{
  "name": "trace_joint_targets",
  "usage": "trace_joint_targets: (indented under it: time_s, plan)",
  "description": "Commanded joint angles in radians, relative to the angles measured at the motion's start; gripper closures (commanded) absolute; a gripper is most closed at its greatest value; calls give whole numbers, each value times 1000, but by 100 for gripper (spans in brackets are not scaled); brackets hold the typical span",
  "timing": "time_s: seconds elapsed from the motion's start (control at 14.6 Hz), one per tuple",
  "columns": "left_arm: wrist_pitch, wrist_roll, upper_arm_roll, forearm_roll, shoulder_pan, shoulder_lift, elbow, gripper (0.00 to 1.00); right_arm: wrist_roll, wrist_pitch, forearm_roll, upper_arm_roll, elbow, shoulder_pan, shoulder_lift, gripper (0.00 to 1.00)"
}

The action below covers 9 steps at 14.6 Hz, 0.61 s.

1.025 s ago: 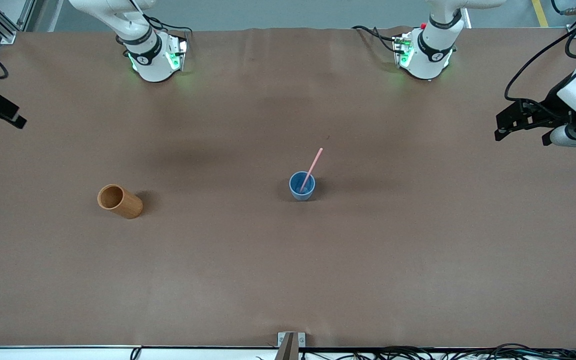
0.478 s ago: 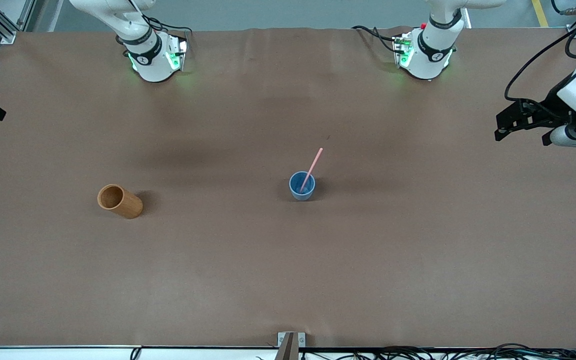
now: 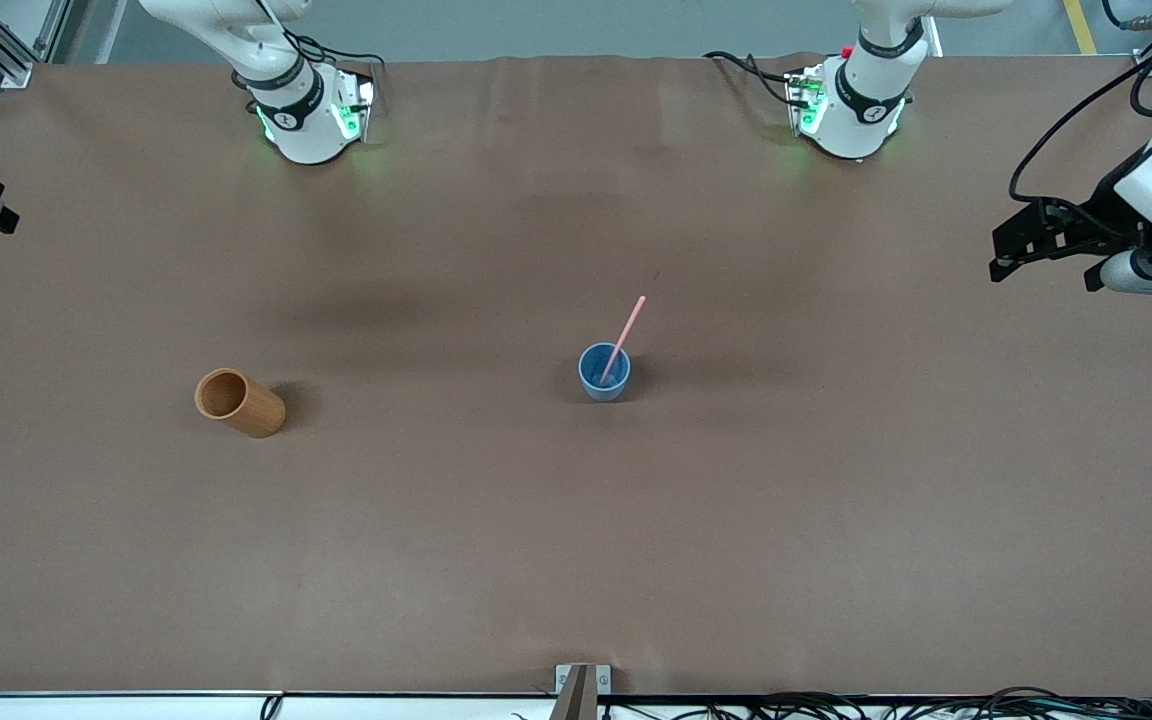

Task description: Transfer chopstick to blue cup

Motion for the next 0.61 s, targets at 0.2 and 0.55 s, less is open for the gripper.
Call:
trace_joint_targets:
  time_s: [0.2,0.55]
  plan:
    - [-14,20,0,-13,3,5,19,0,-48,14,2,14,-22,-28,0,0]
    - [-12,20,0,-13,3,5,19,0,-111,60,14,16,-62,-25,-6,0]
